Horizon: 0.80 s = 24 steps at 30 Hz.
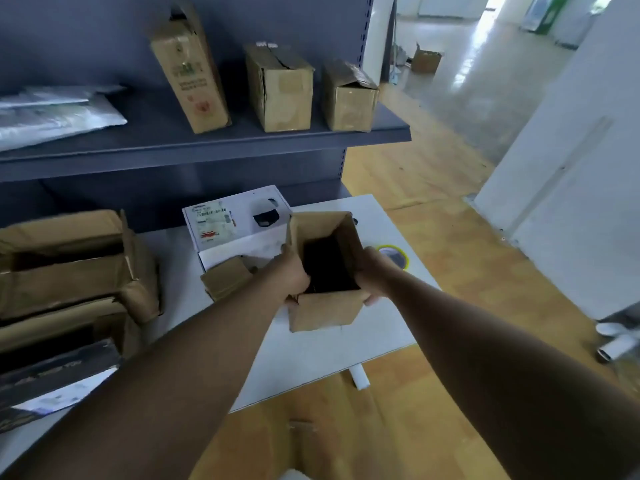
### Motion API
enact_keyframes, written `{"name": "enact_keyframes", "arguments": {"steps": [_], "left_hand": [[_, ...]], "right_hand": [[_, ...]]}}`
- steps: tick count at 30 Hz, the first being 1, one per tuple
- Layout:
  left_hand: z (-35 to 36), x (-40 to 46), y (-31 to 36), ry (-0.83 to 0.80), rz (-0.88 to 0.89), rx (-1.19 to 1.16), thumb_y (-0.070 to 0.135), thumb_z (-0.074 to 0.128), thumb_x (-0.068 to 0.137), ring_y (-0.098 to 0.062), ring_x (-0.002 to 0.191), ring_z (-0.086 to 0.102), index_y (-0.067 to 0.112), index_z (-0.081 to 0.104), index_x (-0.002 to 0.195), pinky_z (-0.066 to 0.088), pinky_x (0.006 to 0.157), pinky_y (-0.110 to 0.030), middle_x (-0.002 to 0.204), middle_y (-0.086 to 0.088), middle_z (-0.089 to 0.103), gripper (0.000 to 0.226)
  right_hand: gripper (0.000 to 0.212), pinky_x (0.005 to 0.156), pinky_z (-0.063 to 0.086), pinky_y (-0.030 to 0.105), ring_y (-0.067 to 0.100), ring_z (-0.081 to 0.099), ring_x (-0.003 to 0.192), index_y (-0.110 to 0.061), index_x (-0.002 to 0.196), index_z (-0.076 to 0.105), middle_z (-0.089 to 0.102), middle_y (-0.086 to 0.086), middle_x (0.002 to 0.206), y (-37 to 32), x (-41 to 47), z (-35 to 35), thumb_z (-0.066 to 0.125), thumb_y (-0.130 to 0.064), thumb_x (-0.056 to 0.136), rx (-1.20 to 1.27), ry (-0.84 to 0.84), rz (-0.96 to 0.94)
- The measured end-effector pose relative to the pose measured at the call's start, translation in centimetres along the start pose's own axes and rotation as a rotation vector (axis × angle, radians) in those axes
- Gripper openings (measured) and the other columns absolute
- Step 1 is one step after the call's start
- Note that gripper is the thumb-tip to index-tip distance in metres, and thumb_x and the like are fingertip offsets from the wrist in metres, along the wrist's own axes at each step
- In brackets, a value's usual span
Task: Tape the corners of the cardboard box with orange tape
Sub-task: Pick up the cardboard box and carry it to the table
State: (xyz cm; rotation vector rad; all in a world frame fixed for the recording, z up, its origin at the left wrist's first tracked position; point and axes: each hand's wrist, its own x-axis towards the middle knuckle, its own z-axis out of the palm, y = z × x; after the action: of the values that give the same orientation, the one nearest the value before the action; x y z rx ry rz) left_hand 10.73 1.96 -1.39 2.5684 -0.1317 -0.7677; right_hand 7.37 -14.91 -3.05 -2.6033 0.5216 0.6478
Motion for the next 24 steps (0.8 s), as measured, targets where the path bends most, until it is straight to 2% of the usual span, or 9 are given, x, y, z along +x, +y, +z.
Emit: {"name": "enact_keyframes", "arguments": {"steps": [2, 5, 7, 8, 13, 16, 18, 22, 24], "left_hand": [[-1.0, 0.8, 0.7, -0.021, 0.060, -0.027, 0.018, 0.052, 0.089, -0.022, 0.061, 0.058, 0.004, 0.017, 0.138, 0.042, 0.049, -0.026, 0.107, -0.023, 0.061, 0.062], [-1.3, 1.6, 2.8, -0.018, 0.173, 0.107, 0.007, 0.053, 0.079, -0.025, 0.061, 0.053, -0.008, 0.044, 0.105, 0.036, 0.052, -0.027, 0.078, -0.020, 0.058, 0.031], [-1.4, 2.1, 5.0, -0.029, 0.237, 0.140, 0.003, 0.049, 0.078, -0.022, 0.052, 0.039, -0.002, 0.043, 0.073, 0.029, 0.051, -0.026, 0.065, -0.014, 0.044, 0.009], [-1.4, 2.5, 6.2, -0.028, 0.274, 0.142, 0.003, 0.048, 0.080, -0.021, 0.049, 0.037, 0.004, 0.039, 0.065, 0.029, 0.050, -0.024, 0.062, -0.011, 0.042, 0.018], [0.0, 3.1, 12.8, -0.033, 0.382, 0.130, 0.008, 0.049, 0.088, -0.021, 0.055, 0.054, 0.008, 0.049, 0.069, 0.044, 0.052, -0.021, 0.069, -0.009, 0.058, 0.019], [2.3, 2.4, 17.4, -0.048, 0.464, 0.172, 0.006, 0.043, 0.088, -0.023, 0.064, 0.047, 0.008, 0.044, 0.070, 0.040, 0.060, -0.028, 0.075, -0.012, 0.054, 0.018], [4.1, 1.6, 20.7, -0.069, 0.530, 0.138, 0.010, 0.040, 0.090, -0.023, 0.067, 0.046, 0.008, 0.040, 0.069, 0.038, 0.061, -0.029, 0.074, -0.012, 0.051, 0.021], [9.1, 0.0, 27.7, -0.141, 0.655, 0.181, 0.012, 0.036, 0.090, -0.027, 0.073, 0.050, -0.003, 0.053, 0.099, 0.035, 0.060, -0.027, 0.092, -0.021, 0.057, 0.025], [12.2, -1.1, 31.1, -0.147, 0.720, 0.234, 0.014, 0.036, 0.093, -0.023, 0.066, 0.048, 0.004, 0.051, 0.088, 0.033, 0.052, -0.027, 0.083, -0.012, 0.054, 0.019]], "right_hand": [[0.021, 0.063, 0.054, 0.025, 0.026, 0.067, 0.081, -0.006, 0.106, 0.063, 0.064, 0.009, 0.094, 0.2, 0.1, -1.5, 0.059, -0.018, 0.089, 0.389, 0.052, 0.061], [0.028, 0.064, 0.062, 0.042, 0.035, 0.072, 0.071, -0.006, 0.110, 0.057, 0.065, 0.017, 0.100, 1.9, 0.0, -3.2, 0.045, -0.006, 0.085, 0.479, 0.225, 0.118], [0.028, 0.066, 0.062, 0.044, 0.039, 0.071, 0.072, -0.007, 0.110, 0.056, 0.064, 0.018, 0.103, 3.3, -1.0, -4.4, 0.045, -0.011, 0.084, 0.560, 0.234, 0.147], [0.028, 0.064, 0.062, 0.041, 0.038, 0.071, 0.073, -0.008, 0.111, 0.056, 0.063, 0.017, 0.104, 4.0, -1.6, -5.0, 0.047, -0.013, 0.085, 0.613, 0.248, 0.136], [0.032, 0.059, 0.060, 0.034, 0.035, 0.068, 0.085, -0.005, 0.121, 0.055, 0.064, 0.021, 0.110, 9.6, -3.8, -7.6, 0.044, -0.012, 0.092, 0.747, 0.362, 0.136], [0.035, 0.069, 0.060, 0.043, 0.039, 0.066, 0.091, -0.004, 0.125, 0.053, 0.063, 0.023, 0.112, 14.1, -5.1, -8.3, 0.040, -0.012, 0.093, 0.739, 0.436, 0.178], [0.035, 0.065, 0.059, 0.041, 0.039, 0.065, 0.092, -0.007, 0.124, 0.053, 0.063, 0.022, 0.111, 17.5, -6.2, -8.7, 0.038, -0.013, 0.093, 0.730, 0.487, 0.216], [0.035, 0.074, 0.059, 0.050, 0.037, 0.067, 0.086, -0.003, 0.121, 0.054, 0.066, 0.021, 0.106, 25.1, -8.7, -9.5, 0.036, -0.017, 0.094, 0.711, 0.556, 0.327], [0.033, 0.078, 0.057, 0.053, 0.038, 0.066, 0.086, -0.002, 0.117, 0.055, 0.065, 0.019, 0.102, 29.0, -10.3, -9.9, 0.034, -0.016, 0.095, 0.681, 0.597, 0.359]]}}
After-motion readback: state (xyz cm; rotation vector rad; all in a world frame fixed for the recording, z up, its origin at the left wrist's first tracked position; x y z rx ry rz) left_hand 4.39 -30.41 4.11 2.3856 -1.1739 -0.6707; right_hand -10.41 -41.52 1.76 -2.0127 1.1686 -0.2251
